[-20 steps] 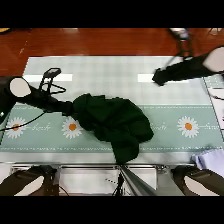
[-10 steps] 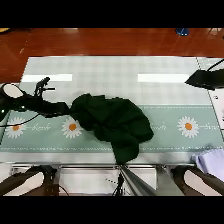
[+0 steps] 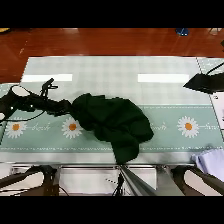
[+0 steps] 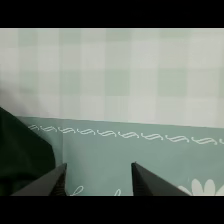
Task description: Fold the shirts.
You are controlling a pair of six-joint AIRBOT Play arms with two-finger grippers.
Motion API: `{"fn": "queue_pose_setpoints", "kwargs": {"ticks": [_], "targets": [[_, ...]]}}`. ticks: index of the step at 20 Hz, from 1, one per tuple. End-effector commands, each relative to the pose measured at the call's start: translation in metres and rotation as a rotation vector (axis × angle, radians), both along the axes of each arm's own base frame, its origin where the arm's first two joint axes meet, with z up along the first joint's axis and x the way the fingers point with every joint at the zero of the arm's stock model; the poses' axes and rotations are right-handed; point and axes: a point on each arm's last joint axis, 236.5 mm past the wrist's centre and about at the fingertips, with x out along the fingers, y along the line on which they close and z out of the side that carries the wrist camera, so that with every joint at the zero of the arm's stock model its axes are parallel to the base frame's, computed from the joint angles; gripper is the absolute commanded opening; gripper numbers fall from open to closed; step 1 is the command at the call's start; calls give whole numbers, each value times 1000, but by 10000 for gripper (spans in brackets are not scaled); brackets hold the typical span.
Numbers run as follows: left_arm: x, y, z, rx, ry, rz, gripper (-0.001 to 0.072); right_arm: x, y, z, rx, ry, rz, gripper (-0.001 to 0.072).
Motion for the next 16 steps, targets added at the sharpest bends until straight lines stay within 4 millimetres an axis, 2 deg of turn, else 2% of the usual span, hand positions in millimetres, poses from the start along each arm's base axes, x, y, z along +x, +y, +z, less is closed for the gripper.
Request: {"fn": "queue_pose_setpoints", "kwargs": {"ticks": [1,3,5,7,9,13,14,16], "targets": [[14,-20,6,-122,-24,34,234,-1,0,0,0,2,1,498],[11,-25,11,-151,-20,13,35,-2,-3,-2,-16,11,2,498],[-2,-29,18,-189,6,-41,35,-11,-11,-8,-47,48,5,498],[-11,-28,26,-219,20,-77,34,-31,-14,-27,-66,139,19,498],[-11,-24,33,-222,3,-72,34,-58,0,-58,-4,255,33,498],[-11,-22,49,-218,-41,-79,34,-105,51,-113,145,383,56,501],[-11,-22,52,-216,-52,-81,34,-113,64,-121,180,392,61,580],[-11,-22,56,-214,-63,-83,34,-126,87,-134,241,413,66,599]]}}
